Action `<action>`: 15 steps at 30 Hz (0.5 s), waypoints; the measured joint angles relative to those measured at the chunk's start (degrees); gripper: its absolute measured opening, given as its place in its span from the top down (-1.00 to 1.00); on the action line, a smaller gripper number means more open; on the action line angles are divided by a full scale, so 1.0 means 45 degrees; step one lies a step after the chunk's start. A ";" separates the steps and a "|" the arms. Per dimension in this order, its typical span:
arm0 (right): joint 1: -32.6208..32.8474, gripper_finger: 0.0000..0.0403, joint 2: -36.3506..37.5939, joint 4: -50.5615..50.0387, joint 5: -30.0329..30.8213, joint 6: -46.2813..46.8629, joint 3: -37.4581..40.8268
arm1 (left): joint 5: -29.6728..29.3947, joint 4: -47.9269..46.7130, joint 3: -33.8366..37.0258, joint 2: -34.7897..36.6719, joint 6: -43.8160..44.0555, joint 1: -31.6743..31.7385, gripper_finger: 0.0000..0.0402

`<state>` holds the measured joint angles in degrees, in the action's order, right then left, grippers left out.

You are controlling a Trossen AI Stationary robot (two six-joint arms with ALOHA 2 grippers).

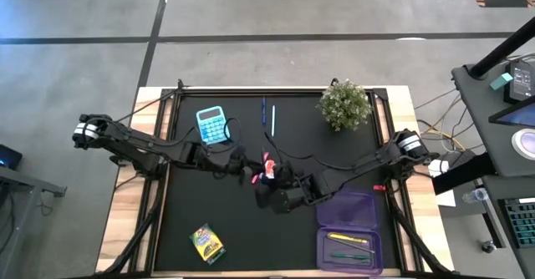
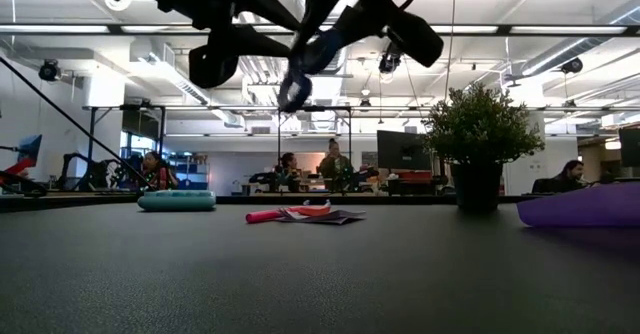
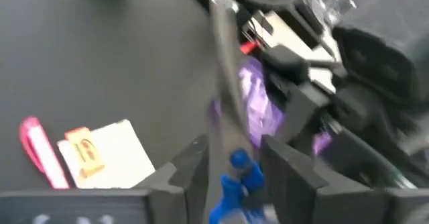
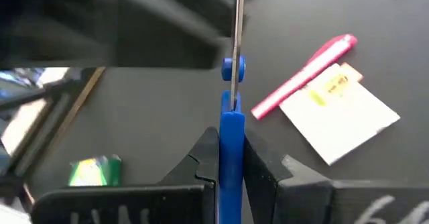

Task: Pack school essentials
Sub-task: Put the blue scissor into the purple supply box

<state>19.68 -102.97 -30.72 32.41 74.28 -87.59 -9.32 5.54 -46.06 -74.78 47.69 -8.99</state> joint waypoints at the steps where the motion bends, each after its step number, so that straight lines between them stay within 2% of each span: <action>1: 0.0021 0.86 0.0053 -0.0264 -0.0183 0.0014 0.0000 | 0.0347 0.0008 0.0000 0.0000 -0.0018 0.0000 0.36; 6: 0.0240 0.86 0.0694 -0.1637 -0.0634 0.0304 0.0000 | 0.1452 -0.0011 0.0010 0.0000 0.0011 0.0000 0.22; 8: 0.0489 0.86 0.1013 -0.2027 -0.0685 0.0472 0.0000 | 0.1611 -0.0016 0.0010 0.0000 0.0276 0.0000 0.21; 15: 0.1841 0.86 0.1758 -0.3109 -0.2128 0.1288 0.0000 | 0.2295 -0.0129 0.0088 0.0081 0.0327 -0.0005 0.21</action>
<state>27.97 -95.06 -44.71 22.83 80.08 -87.59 1.01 4.96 -45.67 -74.42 49.17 -9.02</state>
